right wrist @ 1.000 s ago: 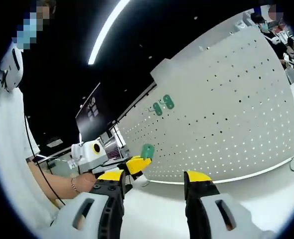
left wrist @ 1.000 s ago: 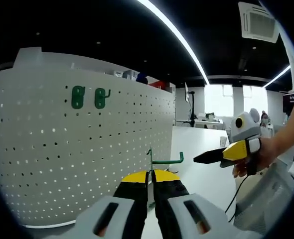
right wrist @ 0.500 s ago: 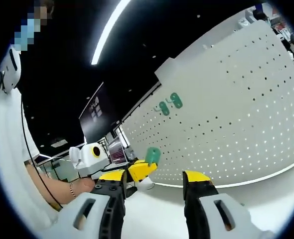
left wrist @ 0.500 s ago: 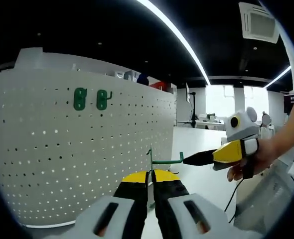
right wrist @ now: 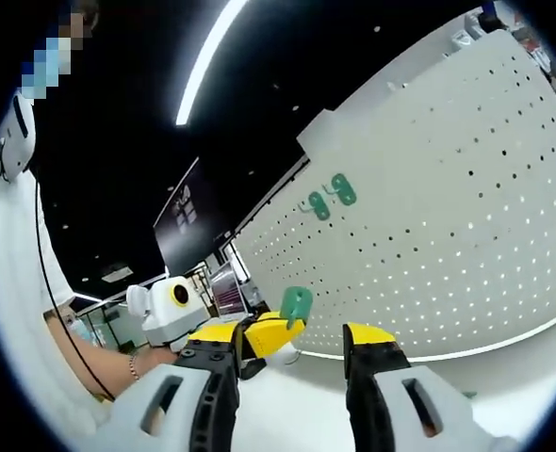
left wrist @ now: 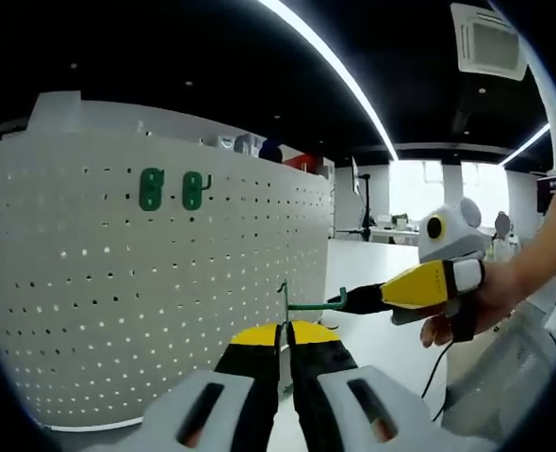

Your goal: Insert the hook assembly into the mounting plate slot until the hook locks in place.

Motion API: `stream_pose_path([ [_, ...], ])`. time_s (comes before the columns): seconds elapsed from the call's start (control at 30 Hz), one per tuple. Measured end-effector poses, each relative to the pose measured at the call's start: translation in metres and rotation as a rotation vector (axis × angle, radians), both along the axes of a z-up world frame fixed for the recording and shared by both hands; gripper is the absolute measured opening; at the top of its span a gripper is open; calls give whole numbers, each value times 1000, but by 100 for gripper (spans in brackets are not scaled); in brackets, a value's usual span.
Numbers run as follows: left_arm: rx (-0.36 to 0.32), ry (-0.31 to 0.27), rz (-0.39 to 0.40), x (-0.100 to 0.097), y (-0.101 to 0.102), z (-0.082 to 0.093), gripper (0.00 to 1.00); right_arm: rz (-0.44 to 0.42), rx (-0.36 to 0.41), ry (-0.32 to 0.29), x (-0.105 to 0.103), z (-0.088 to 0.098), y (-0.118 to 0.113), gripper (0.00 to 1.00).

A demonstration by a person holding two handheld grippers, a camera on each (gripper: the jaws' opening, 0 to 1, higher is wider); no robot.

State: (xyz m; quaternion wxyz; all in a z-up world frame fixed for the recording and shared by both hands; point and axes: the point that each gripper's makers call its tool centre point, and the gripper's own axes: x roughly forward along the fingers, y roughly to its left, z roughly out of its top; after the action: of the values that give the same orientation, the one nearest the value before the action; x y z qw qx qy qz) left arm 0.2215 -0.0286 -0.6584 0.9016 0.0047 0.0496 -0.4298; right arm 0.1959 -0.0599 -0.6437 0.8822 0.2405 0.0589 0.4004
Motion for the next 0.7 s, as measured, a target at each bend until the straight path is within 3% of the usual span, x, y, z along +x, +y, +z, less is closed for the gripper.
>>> stream_pose_path([
  [0.7,1,2,3,-2,1,-1,2,18,24,19,9,3,19,37],
])
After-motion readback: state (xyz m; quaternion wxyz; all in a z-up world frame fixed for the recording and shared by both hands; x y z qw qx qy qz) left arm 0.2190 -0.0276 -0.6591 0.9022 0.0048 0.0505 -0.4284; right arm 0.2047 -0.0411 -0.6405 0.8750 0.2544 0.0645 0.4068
